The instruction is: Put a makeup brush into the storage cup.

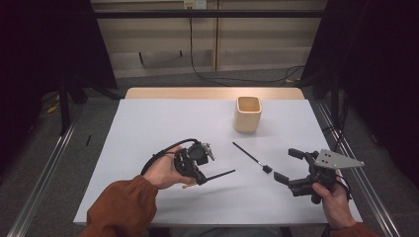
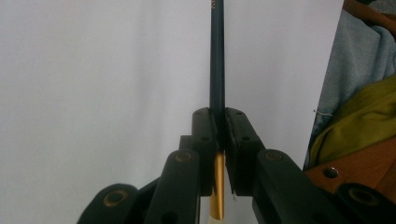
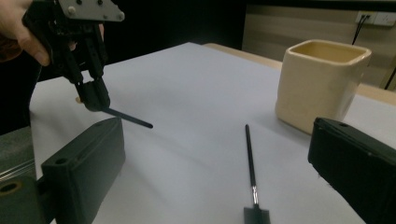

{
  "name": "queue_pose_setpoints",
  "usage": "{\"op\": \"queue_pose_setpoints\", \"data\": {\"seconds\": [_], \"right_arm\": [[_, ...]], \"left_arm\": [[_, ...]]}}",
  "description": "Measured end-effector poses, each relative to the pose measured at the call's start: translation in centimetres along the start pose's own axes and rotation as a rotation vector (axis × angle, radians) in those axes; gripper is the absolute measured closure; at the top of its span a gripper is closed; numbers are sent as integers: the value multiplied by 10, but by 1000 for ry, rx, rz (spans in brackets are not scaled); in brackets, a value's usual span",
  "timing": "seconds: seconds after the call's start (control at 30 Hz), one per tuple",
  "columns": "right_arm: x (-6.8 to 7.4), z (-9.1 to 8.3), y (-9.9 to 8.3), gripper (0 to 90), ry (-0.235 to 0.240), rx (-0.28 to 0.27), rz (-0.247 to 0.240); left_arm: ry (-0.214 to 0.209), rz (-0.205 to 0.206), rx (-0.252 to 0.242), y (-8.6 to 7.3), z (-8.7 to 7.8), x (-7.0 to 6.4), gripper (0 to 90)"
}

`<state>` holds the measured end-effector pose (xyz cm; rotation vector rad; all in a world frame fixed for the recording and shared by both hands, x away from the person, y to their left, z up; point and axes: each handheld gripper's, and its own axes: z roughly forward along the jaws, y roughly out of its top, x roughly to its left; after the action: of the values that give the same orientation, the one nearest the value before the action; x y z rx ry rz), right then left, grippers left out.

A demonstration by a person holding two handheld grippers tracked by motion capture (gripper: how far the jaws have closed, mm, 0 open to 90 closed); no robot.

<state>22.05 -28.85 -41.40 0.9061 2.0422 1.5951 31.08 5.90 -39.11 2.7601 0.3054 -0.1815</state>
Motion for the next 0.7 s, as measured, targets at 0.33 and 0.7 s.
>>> {"op": "queue_pose_setpoints", "data": {"seconds": [0.33, 0.7], "right_arm": [[5, 8, 13, 30, 105, 65, -17], [7, 33, 28, 22, 186, 158, -80]], "left_arm": [[-5, -10, -5, 1, 2, -5, 835], [-22, 17, 11, 5, 1, -5, 835]]}}
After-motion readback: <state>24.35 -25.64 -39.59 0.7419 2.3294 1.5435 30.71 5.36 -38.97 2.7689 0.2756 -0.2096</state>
